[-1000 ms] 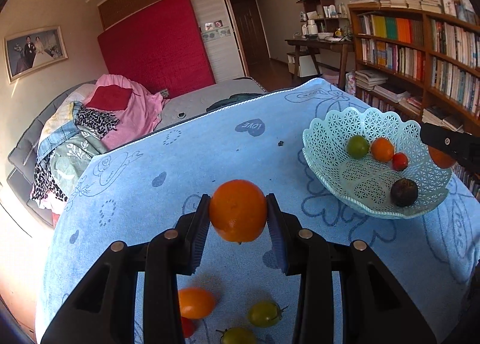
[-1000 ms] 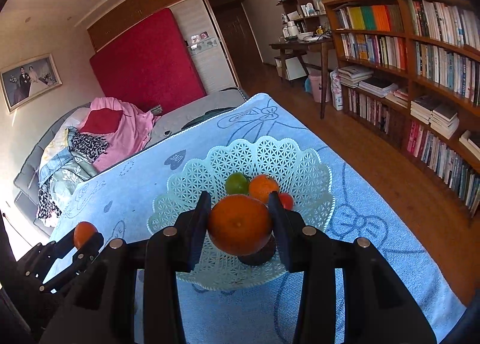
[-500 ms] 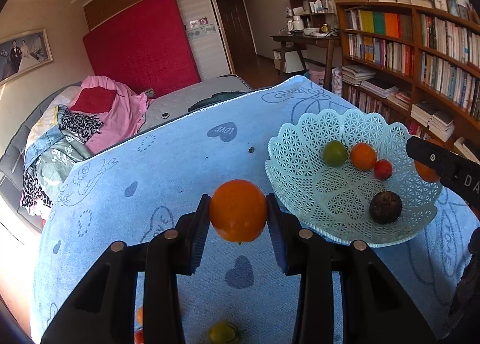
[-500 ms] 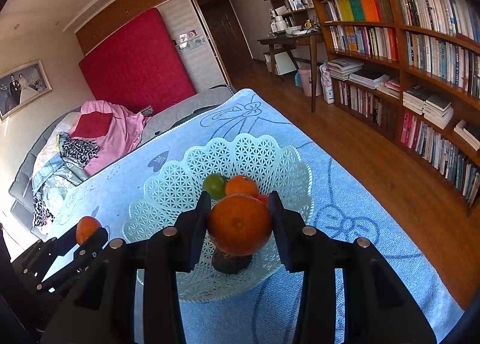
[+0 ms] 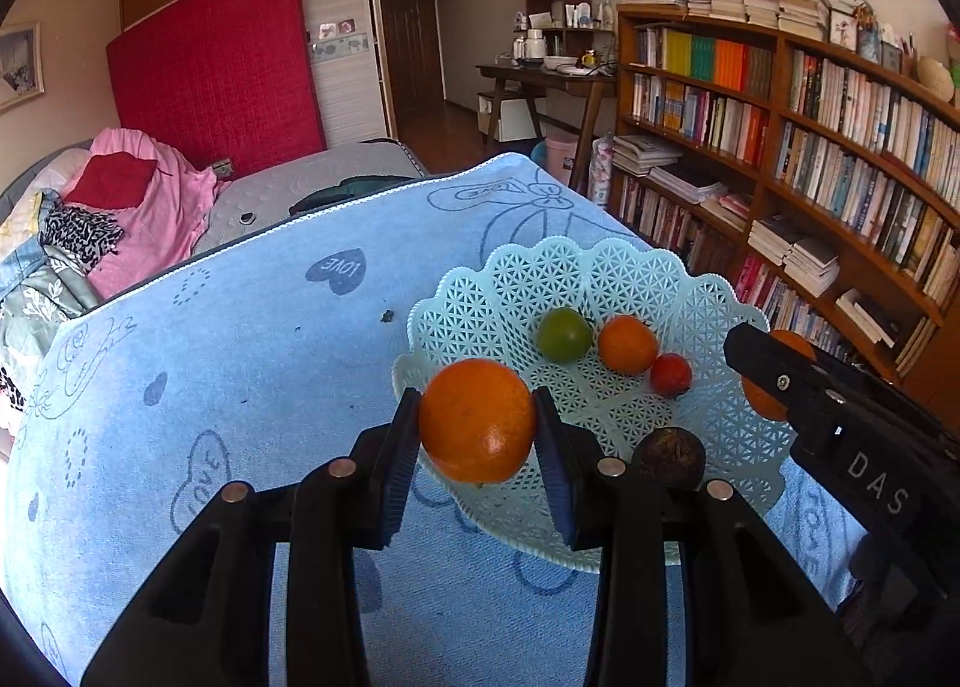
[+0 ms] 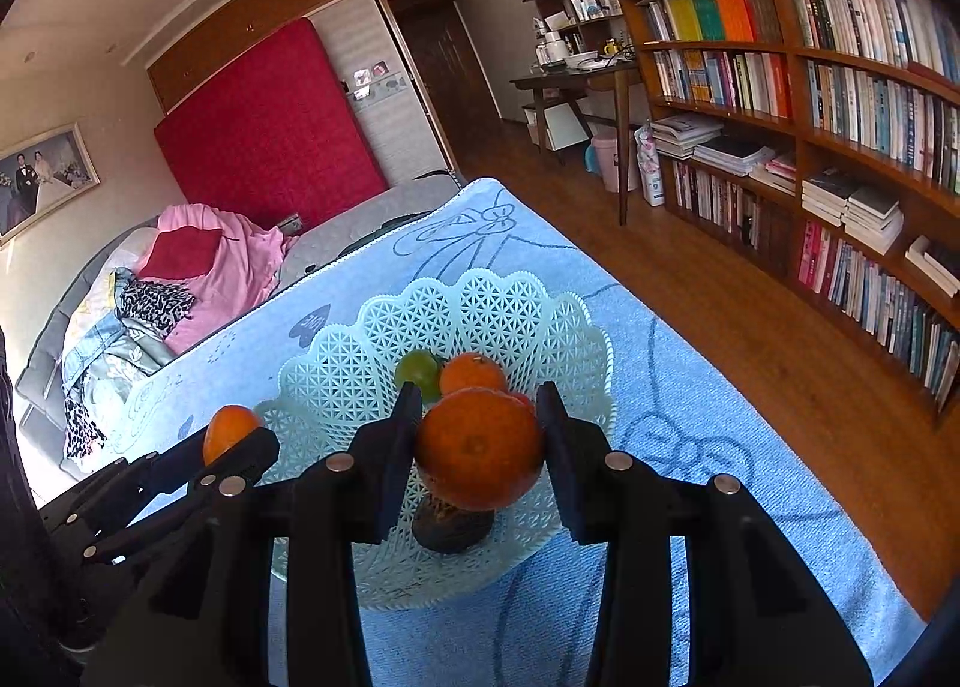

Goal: Organize fruits
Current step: 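Carry both held oranges over the white basket, then open both tools to drop the oranges into the basket, then withdraw both open tools toward the red and green tomatoes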

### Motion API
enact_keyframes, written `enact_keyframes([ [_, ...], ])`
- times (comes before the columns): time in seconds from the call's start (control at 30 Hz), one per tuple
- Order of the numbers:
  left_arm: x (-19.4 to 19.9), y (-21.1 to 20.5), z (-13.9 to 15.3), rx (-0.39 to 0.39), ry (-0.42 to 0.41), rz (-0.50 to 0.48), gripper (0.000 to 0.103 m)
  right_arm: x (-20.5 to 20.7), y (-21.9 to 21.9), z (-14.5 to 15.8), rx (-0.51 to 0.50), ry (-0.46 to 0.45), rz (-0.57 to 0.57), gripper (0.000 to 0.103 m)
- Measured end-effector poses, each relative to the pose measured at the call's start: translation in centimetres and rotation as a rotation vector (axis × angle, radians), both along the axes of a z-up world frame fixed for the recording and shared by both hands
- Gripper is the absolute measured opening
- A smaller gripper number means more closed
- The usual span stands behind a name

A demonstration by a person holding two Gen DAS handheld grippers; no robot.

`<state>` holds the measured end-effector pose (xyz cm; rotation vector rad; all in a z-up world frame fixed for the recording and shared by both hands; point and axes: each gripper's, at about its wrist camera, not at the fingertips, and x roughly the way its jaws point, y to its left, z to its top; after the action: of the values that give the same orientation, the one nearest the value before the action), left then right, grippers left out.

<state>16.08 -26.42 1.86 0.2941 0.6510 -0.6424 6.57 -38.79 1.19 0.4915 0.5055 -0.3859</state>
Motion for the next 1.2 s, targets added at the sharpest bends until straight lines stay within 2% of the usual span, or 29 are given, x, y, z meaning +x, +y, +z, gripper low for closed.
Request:
enact_keyframes([
  [0.03,0.0,-0.1,0.0,-0.012,0.004,-0.007,0.038,0.0,0.0,0.0,0.005,-0.003,-0.003,0.041],
  [0.1,0.1,0.0,0.2,-0.036,0.002,-0.004,0.055,-0.1,-0.3,-0.1,0.023,-0.014,-0.012,0.046],
  [0.13,0.1,0.2,0.3,-0.053,-0.004,0.001,0.067,-0.3,-0.4,0.0,0.023,-0.019,-0.016,0.048],
  [0.37,0.9,1.5,0.2,-0.063,0.016,0.044,0.069,-0.6,-0.4,0.2,0.023,-0.033,-0.029,0.048],
  [0.47,0.8,1.9,0.1,-0.059,0.009,0.069,0.078,-0.4,0.0,0.3,0.021,-0.033,-0.021,0.048],
  [0.57,0.8,2.4,0.3,-0.055,-0.004,0.088,0.08,-0.5,0.3,0.5,0.015,-0.037,-0.014,0.048],
  [1.2,-0.3,6.2,1.5,-0.052,-0.068,0.175,0.08,-0.8,2.5,1.9,-0.007,-0.07,0.038,0.048],
])
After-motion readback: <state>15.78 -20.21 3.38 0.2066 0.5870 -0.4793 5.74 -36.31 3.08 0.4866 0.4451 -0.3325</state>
